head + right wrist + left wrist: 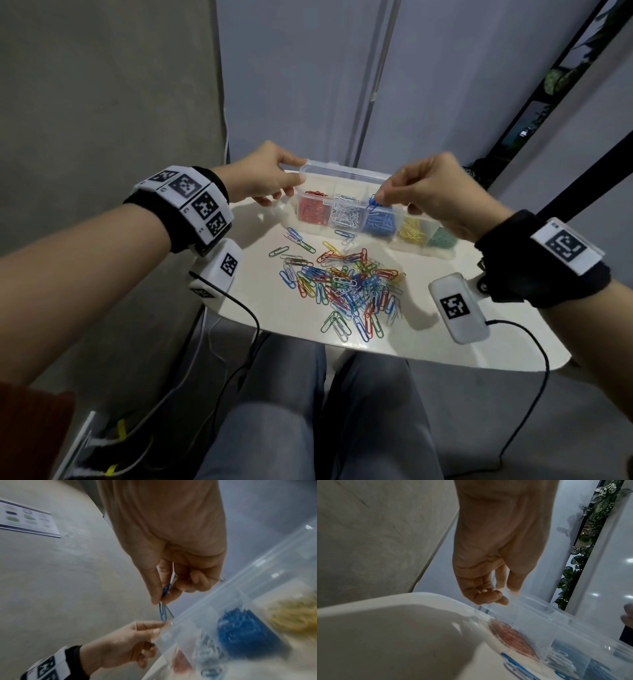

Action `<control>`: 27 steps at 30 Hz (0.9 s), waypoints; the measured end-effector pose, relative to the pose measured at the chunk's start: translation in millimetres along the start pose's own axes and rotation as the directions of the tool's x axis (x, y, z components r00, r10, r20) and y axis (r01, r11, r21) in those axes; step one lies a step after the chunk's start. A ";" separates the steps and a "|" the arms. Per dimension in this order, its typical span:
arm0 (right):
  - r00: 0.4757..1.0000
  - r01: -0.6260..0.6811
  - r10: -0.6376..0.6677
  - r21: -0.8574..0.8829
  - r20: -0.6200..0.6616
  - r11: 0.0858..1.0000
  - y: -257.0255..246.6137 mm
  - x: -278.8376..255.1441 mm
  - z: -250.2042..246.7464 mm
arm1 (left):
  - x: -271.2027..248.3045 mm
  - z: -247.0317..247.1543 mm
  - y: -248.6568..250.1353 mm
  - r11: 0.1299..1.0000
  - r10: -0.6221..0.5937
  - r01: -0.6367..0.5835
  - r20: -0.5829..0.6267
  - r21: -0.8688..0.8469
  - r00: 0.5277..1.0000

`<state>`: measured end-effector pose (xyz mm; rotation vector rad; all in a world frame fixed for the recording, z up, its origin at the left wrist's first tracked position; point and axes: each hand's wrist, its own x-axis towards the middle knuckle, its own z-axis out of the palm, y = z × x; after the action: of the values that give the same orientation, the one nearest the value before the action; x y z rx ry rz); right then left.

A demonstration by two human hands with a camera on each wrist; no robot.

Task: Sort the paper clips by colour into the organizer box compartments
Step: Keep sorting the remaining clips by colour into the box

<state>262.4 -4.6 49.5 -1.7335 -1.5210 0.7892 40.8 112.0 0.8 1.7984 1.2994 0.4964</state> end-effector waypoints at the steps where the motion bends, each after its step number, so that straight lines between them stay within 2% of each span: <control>1: 0.998 0.023 -0.025 -0.024 -0.062 0.999 -0.8 3.9 -3.7 | 0.3 0.0 -0.2 1.000 -0.001 0.001 0.000 0.002 1.000; 3: 0.981 0.057 -0.075 -0.101 -0.181 0.993 0.3 13.1 -6.7 | 0.9 0.5 -0.6 1.000 -0.002 0.002 0.001 0.000 1.000; 5: 0.968 0.042 -0.088 -0.196 -0.236 0.980 4.0 22.4 -6.0 | 1.2 0.5 -1.0 1.000 -0.005 0.005 0.000 -0.007 1.000; 8: 0.974 -0.001 -0.060 -0.272 -0.219 0.962 6.5 27.7 -2.6 | 0.3 0.4 0.9 0.999 -0.033 0.034 0.013 -0.038 0.999; 10: 0.973 0.065 -0.123 -0.274 -0.197 0.960 3.0 20.4 4.5 | -1.0 0.1 3.3 0.995 -0.045 0.048 0.035 -0.084 0.998; 12: 0.975 0.155 -0.196 -0.308 -0.105 0.939 -2.5 6.1 17.4 | -0.4 0.7 5.4 0.990 -0.050 0.056 0.044 -0.133 0.998; 14: 0.970 0.238 -0.240 -0.399 0.045 0.885 -3.6 -6.7 32.5 | 1.8 1.7 7.2 0.983 -0.053 0.058 0.033 -0.173 0.998; 16: 0.961 0.272 -0.202 -0.506 0.189 0.818 -0.2 -13.8 45.4 | 3.7 3.2 9.1 0.977 -0.048 0.052 0.021 -0.205 0.999; 20: 0.974 0.210 -0.105 -0.621 0.202 0.755 14.4 -7.4 58.7 | 7.4 2.6 10.6 0.973 -0.047 0.052 0.027 -0.224 0.999; 23: 0.954 0.246 -0.048 -0.677 0.297 0.693 17.8 -2.4 68.1 | 9.5 1.3 10.1 0.968 -0.055 0.064 0.044 -0.244 0.998; 27: 0.948 0.288 -0.070 -0.741 0.311 0.607 12.0 0.9 77.9 | 9.8 1.4 9.0 0.963 -0.047 0.059 0.051 -0.264 0.998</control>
<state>206.3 3.5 -5.3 -2.0562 -2.4324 0.2123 50.8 119.4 5.9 1.5406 1.1869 0.5693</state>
